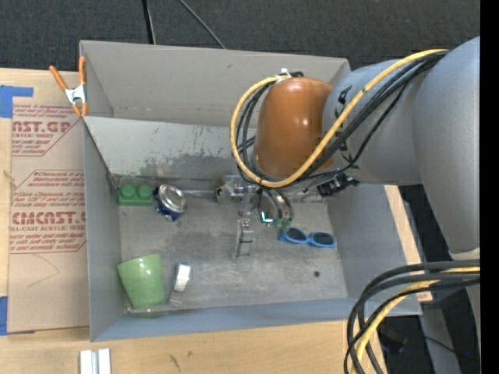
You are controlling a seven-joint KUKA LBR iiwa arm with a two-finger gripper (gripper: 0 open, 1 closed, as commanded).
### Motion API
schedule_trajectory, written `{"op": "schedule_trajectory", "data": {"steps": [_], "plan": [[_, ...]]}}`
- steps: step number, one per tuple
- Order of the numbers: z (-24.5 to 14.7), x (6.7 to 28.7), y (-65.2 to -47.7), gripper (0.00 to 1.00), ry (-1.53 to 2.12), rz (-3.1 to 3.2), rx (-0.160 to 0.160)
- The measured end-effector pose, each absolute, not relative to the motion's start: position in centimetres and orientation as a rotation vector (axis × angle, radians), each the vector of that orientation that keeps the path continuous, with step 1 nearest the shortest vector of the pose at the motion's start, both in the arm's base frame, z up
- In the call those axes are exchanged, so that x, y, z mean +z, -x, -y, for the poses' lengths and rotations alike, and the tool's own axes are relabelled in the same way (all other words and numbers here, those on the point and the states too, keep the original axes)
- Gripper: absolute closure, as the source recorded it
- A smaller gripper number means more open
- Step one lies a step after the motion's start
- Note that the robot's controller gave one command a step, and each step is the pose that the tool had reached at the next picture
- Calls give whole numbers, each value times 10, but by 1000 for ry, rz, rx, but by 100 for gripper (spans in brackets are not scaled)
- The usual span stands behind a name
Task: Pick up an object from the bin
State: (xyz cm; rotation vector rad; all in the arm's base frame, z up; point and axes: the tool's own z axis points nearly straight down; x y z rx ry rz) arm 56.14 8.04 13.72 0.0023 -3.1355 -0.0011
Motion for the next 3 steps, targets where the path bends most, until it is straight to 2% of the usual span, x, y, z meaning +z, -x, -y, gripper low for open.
{"op": "schedule_trajectory", "data": {"steps": [1,2,3], "plan": [[-185,68,-566,0,251,3128,2],[-212,71,-490,0,-39,3140,-1],[-210,71,-491,100,-35,3142,-1]]}}
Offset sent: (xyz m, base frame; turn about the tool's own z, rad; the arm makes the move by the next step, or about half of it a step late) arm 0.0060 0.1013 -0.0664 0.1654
